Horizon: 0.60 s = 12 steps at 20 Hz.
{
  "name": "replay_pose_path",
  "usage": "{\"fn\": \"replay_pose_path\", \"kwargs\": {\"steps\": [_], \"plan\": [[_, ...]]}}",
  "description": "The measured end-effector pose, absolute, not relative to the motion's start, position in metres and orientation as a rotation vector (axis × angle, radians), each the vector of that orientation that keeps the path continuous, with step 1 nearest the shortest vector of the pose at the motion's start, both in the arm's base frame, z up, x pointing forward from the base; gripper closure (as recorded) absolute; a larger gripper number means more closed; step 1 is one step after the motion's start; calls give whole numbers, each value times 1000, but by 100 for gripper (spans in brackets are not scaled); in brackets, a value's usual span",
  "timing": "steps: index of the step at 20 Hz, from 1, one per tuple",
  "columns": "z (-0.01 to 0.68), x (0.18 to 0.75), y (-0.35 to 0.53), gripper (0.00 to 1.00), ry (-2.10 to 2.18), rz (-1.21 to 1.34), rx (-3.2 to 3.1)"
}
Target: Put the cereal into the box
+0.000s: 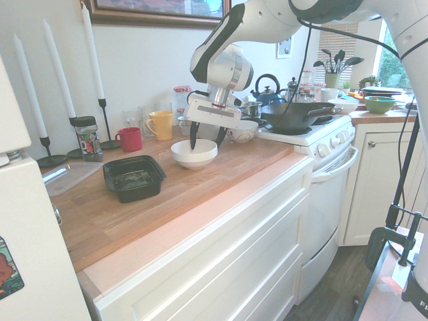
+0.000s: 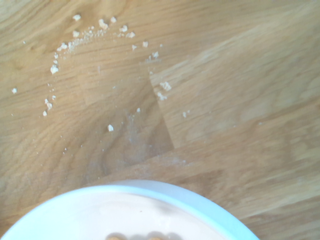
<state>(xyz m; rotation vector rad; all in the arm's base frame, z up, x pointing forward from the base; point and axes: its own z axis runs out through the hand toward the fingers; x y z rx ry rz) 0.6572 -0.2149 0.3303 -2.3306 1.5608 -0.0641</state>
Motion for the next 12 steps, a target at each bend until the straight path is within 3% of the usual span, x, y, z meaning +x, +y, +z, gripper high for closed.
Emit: {"fn": "replay_pose_path", "kwargs": {"steps": [3,4,12], "plan": [[323,658,-214,0,1561,-50,-2323],[322,658,-213,100,1560,-47,-2322],[322,663,-205,100,1546,-43,-2307]]}}
